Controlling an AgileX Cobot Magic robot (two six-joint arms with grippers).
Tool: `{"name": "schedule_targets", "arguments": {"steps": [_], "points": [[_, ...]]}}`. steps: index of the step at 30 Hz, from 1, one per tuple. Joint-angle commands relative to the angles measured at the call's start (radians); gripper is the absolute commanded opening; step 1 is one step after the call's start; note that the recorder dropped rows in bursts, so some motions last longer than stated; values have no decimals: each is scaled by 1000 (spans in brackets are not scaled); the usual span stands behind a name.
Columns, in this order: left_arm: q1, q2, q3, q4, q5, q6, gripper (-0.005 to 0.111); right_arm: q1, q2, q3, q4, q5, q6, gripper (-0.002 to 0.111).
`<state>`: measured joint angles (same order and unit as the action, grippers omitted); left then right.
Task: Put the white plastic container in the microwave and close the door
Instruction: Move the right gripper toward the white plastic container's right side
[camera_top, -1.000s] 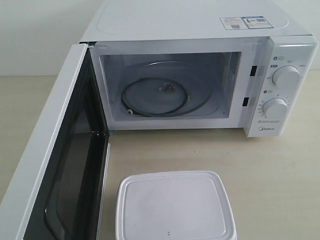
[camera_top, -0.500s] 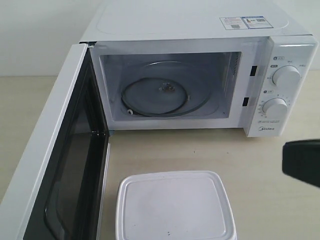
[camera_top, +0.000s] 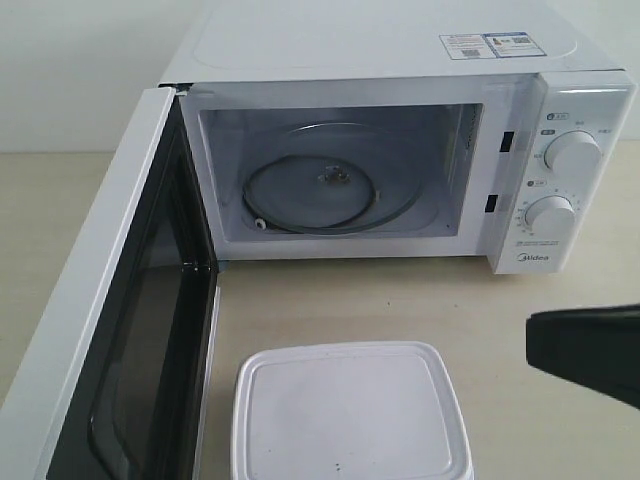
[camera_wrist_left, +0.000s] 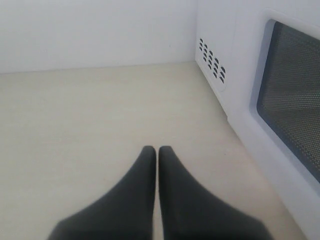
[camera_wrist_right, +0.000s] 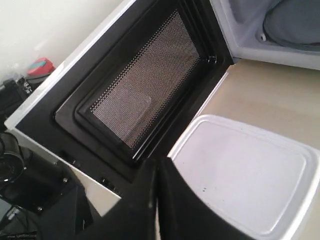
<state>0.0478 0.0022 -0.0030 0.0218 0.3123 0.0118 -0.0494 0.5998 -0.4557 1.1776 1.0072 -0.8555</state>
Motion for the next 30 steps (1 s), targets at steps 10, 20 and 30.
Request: {"name": "schedule_targets", "arguments": {"steps": [10,20,30], "points": [[3,-2,3,1,-2,4,4,54,361,3,171,53,-130,0],[3,-2,3,1,-2,4,4,531,426,114,15,-492,49,0],[3,-2,3,1,-2,4,4,790,670,154,12,-823,115,0]]}}
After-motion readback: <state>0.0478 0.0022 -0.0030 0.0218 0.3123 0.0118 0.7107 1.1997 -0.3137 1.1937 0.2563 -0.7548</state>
